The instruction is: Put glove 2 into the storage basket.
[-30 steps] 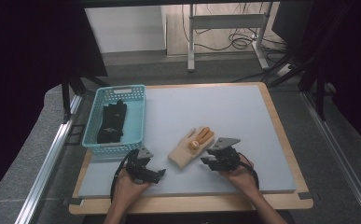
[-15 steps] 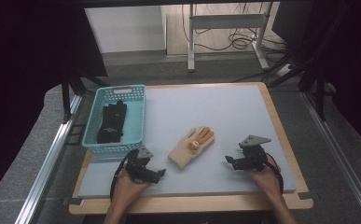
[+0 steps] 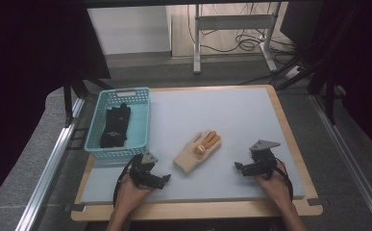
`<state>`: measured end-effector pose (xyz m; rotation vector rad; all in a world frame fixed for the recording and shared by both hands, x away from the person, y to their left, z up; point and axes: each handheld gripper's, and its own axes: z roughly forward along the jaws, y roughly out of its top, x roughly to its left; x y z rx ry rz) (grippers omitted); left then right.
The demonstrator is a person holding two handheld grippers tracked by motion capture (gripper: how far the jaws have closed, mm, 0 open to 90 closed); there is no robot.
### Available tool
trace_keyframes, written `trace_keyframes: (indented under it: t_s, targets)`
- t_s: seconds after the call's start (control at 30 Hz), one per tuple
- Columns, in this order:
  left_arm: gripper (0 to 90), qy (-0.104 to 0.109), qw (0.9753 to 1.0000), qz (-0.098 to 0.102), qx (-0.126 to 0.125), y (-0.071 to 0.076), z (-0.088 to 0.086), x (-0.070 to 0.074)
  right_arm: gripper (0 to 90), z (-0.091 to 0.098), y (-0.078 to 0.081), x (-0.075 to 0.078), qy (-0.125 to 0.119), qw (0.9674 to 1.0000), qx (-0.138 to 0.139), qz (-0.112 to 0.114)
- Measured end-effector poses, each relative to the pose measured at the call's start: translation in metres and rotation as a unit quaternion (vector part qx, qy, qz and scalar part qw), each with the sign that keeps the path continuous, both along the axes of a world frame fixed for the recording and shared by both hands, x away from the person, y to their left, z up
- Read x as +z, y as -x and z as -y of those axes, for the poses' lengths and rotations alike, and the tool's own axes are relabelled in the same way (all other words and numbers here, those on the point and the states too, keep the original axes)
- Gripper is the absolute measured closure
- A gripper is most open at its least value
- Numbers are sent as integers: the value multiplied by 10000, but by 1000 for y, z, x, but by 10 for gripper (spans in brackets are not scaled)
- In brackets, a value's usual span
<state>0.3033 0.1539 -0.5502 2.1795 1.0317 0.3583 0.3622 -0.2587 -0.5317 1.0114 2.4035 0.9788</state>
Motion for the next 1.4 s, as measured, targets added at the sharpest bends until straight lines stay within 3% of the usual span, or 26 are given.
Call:
trace_keyframes:
  t_s: [0.3,0.63,1.07,1.4]
  targets:
    - [25,-62,9999,-30,-147,2,4,7,51,0,-1,-1,16,10000,-48,-36]
    - [3,197,9988,-106,-431,-4,26,31,48,-1,-1,-1,26,10000,-54,-44]
    - [0,101,9974,-279,-653,-42,76,51,48,-1,-1,-1,27,10000,-58,-46]
    - [0,-203,9970,-492,-559,-73,111,37,48,0,-1,-1,33,10000,-45,-45]
